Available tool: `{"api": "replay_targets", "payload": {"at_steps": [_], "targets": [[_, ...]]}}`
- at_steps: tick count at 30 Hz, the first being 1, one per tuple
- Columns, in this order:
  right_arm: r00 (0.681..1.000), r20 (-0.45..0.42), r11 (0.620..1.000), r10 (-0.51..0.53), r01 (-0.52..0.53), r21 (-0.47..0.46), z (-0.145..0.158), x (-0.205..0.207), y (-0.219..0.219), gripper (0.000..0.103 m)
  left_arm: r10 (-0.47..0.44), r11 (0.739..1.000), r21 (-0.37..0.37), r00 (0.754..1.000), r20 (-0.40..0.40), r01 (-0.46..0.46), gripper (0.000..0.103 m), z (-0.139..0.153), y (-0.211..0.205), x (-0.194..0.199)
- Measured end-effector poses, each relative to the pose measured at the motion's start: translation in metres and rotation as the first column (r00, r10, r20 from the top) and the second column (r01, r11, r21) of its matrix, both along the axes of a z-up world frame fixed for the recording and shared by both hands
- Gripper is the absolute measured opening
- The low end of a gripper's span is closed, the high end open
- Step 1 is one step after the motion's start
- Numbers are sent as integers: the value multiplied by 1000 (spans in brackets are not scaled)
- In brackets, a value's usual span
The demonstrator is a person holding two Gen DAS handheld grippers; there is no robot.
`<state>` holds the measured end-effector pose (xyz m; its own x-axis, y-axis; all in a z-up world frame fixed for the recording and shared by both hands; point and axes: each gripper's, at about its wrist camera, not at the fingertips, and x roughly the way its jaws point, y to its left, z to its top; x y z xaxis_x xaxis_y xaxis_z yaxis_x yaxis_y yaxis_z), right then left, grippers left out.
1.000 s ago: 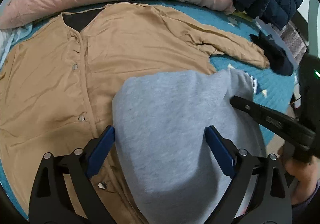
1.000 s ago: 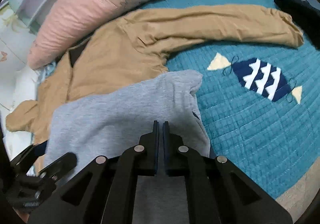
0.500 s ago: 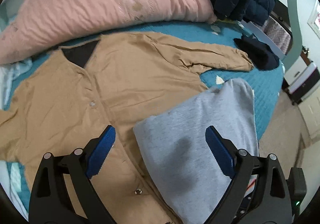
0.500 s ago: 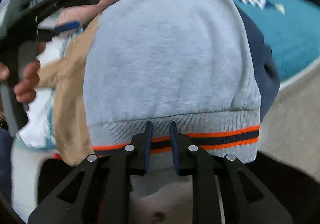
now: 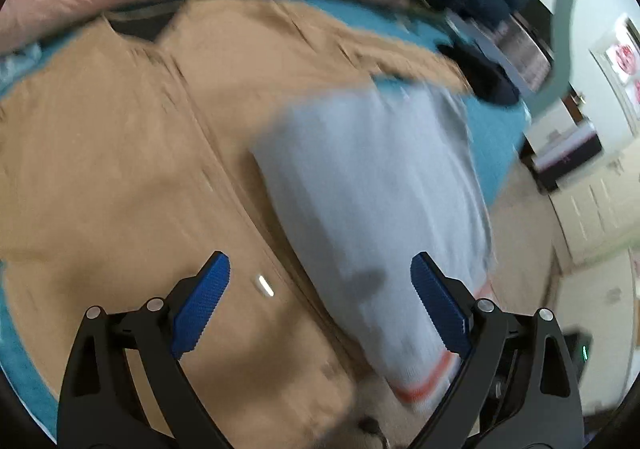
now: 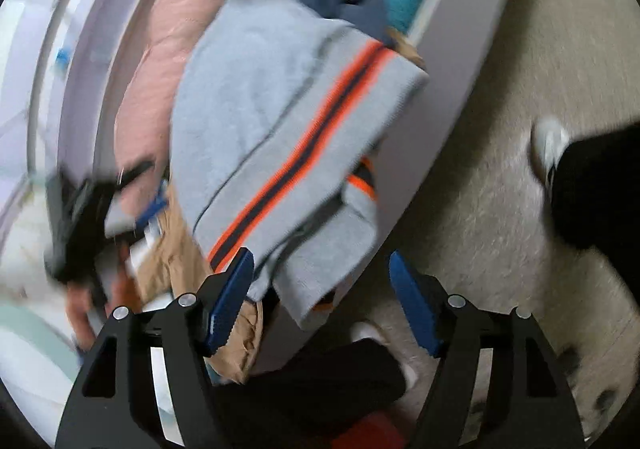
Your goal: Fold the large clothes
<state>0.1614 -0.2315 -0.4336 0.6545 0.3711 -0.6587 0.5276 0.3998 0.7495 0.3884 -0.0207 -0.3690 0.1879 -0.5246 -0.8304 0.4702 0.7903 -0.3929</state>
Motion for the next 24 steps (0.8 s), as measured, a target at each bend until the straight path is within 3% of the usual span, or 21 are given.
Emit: {"api": "replay_targets", "payload": {"at_steps": [2,5,6,9,12,13,15,16,18,24], "targets": [[999,3,992,-51,51,114,-14,-3,-1,71,-13,1000,9,1000,-20,13,92,-7,-6,-12],[993,-2,969,-115,113,220,-27,-5,-3,71,7,1000,-18,992,-130,-9,92,-22,-11,-17],[992,0,964,-122,119,238,-28,-3,-1,71,-14,999,-47,987,-163,6,92,-24,-15,-21],[990,2,952,-144,138,273,-32,-3,-3,71,-109,994,-38,965,-240,103,91,-29,-37,-39],[984,-2,930,-176,167,327,-38,1,0,71,-166,986,-51,952,-257,158,91,-28,-49,-60],[984,-7,927,-181,173,334,-40,-1,0,71,-156,988,-48,961,-228,149,91,-25,-51,-64],[981,-6,919,-192,182,350,-44,-3,-4,71,-106,994,-57,969,-224,95,73,-25,-49,-61],[978,-14,908,-208,199,368,-45,-7,-6,71,-71,995,-82,964,-258,52,69,-26,-46,-56],[972,-12,891,-236,221,397,-44,-10,-9,79,-59,993,-113,958,-280,28,41,-21,-39,-52],[956,33,834,-290,236,499,-38,3,-13,81,-81,982,-187,942,-325,20,39,-2,-33,-51]]}}
